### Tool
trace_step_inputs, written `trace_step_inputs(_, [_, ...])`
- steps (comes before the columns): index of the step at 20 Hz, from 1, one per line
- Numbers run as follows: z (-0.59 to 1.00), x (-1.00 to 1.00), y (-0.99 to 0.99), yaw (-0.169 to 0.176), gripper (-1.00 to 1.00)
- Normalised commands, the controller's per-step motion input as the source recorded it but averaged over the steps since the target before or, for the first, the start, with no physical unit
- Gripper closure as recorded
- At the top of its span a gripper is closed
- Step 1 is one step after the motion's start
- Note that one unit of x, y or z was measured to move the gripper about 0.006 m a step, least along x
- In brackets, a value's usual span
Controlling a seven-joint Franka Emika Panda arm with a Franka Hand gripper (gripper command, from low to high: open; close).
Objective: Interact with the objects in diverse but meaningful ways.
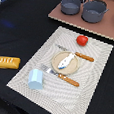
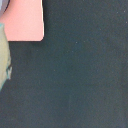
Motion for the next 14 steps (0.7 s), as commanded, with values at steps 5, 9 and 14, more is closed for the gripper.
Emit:
trace_step_inputs(5, [-0.04, 0.01, -0.43, 0.043, -1.0])
trace_step_inputs(9, [-0.11, -0.17, -0.81, 0.031, -1.0])
trace_step_inputs(14, [-0.15, -0.15, -0.88, 0.019, -1.0])
